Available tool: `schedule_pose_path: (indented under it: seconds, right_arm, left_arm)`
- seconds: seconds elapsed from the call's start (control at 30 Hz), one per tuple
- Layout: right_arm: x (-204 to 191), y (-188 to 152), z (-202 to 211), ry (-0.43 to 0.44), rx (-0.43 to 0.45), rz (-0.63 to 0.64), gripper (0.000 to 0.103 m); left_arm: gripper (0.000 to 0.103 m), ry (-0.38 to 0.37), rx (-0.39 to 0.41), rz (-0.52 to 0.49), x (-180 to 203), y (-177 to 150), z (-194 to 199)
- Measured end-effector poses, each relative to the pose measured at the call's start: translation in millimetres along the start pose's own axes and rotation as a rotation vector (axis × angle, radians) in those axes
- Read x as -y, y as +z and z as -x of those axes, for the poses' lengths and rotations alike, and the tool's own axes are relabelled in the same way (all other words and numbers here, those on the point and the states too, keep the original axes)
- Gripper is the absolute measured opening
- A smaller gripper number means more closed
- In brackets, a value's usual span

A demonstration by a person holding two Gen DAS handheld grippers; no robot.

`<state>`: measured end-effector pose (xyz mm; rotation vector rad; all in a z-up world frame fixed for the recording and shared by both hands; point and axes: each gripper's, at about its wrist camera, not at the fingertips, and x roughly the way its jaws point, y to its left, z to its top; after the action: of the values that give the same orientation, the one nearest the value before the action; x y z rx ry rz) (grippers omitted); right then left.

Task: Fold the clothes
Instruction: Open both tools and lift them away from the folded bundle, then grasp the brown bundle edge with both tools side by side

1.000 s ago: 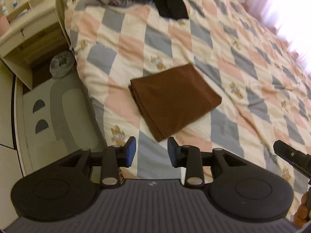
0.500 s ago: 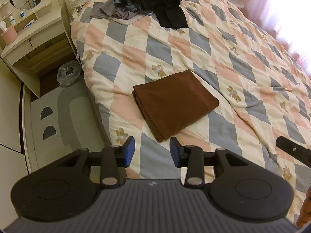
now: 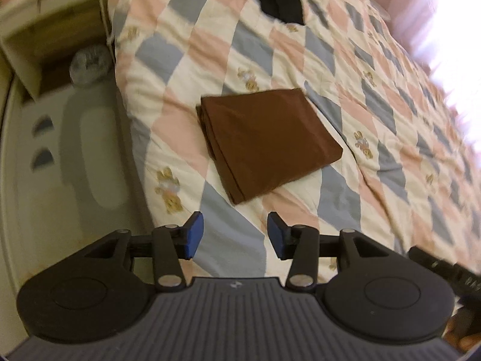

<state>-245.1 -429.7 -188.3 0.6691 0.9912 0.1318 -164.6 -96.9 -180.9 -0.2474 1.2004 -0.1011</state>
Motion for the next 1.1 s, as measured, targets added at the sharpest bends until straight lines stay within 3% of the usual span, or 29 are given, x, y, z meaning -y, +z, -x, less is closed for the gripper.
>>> schedule_pose_path:
  seconds: [0.17, 0.4, 0.53, 0.63, 0.7, 0.77, 0.8, 0.9, 1.1]
  right_arm:
    - [19.2, -11.7, -65.1, 0.083, -0.099, -0.142, 0.057]
    - [22.5, -21.0, -199.3, 0.216, -0.17, -0.331, 0.058]
    - [19.7, -21.6, -257.7, 0.22, -0.148, -0.383, 0.068]
    - [25.6, -26.6, -288.7, 0.188, -0.153, -0.423, 0.069]
    - [31.1, -29.4, -299.6, 0.205, -0.139, -0.461, 0.062]
    - [35.8, -29.9, -302.6, 0.255, -0.135, -0.505, 0.035]
    - [38.2, -30.1, -304.1, 0.28, -0.134, -0.527, 0.03]
    - [47.8, -32.2, -299.9, 0.348, -0.135, -0.606, 0.027]
    - [47.3, -25.8, -290.4, 0.429, -0.128, -0.674, 0.026]
  left_arm:
    - [0.045, -0.113, -0.051, 0.185, -43.2, 5.7, -58.0]
    - [0.047, -0.241, -0.06, 0.399, -87.9, 27.3, -137.4]
    - [0.052, -0.303, -0.06, 0.462, -102.0, 42.0, -172.4]
    - [0.052, -0.352, -0.083, 0.52, -112.1, 50.9, -198.8]
    - [0.053, -0.383, -0.1, 0.557, -118.0, 55.4, -214.1]
    - [0.055, -0.412, -0.114, 0.595, -122.7, 57.6, -225.3]
    - [0.057, -0.428, -0.117, 0.612, -124.1, 57.6, -229.0]
    - [0.066, -0.478, -0.12, 0.66, -127.9, 57.5, -239.4]
    - [0.071, -0.566, -0.083, 0.721, -125.6, 63.9, -257.4]
